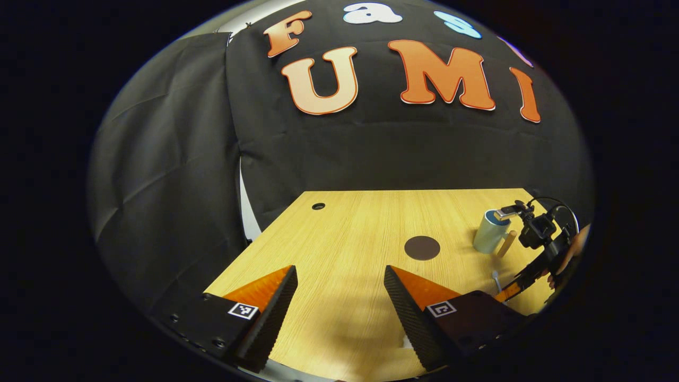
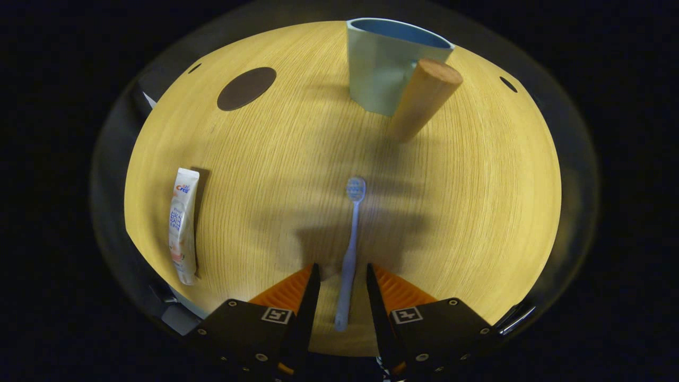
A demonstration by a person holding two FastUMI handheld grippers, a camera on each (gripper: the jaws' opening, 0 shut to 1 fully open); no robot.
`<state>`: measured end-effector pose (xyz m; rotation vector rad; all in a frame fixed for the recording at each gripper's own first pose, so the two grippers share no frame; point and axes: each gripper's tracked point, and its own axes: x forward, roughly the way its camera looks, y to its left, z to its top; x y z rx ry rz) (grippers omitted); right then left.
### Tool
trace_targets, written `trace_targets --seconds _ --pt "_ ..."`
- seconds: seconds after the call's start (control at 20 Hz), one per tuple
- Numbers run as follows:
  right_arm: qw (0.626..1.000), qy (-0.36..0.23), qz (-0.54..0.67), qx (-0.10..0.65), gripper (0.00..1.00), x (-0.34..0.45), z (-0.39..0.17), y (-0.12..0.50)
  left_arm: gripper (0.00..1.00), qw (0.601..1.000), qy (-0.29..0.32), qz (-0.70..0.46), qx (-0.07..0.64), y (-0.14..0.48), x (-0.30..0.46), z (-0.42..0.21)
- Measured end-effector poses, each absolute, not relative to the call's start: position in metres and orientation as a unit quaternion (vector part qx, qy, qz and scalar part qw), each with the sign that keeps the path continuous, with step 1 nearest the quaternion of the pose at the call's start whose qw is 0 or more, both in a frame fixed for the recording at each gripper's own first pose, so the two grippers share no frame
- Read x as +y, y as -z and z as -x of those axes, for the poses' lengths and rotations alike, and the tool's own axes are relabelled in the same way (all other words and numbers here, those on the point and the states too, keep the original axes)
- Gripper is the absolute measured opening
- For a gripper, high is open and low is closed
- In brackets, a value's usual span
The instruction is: Put the toothbrush and toothpaste on the desktop into the cup, then pick up the cup and place it on the coaster on the desktop.
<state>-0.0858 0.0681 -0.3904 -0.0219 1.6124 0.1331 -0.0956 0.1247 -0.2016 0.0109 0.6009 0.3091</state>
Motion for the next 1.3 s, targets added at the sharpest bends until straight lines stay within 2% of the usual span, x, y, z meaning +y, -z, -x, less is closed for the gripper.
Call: trace_targets --seconds 0.05,0.1,0.15,0.2,0.3,0.45,0.9,1.15,1.3 --pt "0.692 -0.056 0.019 0.719 0.49 0.065 0.086 0.391 0.99 0.943 -0.152 -0.006 0.297 0.203 0.125 0.099" --pt "0.694 -0.055 0.018 0.717 0.35 0.066 0.085 0.392 0.99 0.942 -0.151 -0.005 0.300 0.204 0.125 0.100" --pt "0.696 -0.054 0.018 0.716 0.30 0.066 0.084 0.391 0.99 0.941 -0.146 -0.004 0.305 0.206 0.122 0.102" --pt "0.700 -0.055 0.014 0.712 0.16 0.067 0.083 0.390 0.99 0.940 -0.140 -0.003 0.310 0.209 0.120 0.101" --pt "0.708 -0.066 -0.002 0.703 0.09 0.070 0.083 0.389 0.99 0.939 -0.121 -0.004 0.323 0.213 0.113 0.101" --pt "0.709 -0.080 -0.031 0.700 0.05 0.074 0.095 0.385 0.98 0.935 -0.088 -0.007 0.343 0.221 0.098 0.092" --pt "0.758 -0.136 -0.059 0.635 0.05 0.064 0.088 0.328 0.99 0.900 -0.029 -0.002 0.436 0.265 0.046 0.087" --pt "0.792 -0.156 -0.055 0.588 0.04 0.060 0.082 0.296 0.99 0.870 -0.003 0.011 0.494 0.297 0.025 0.096" --pt "0.810 -0.148 -0.057 0.565 0.04 0.059 0.073 0.284 0.99 0.842 0.027 0.023 0.538 0.328 0.012 0.099"
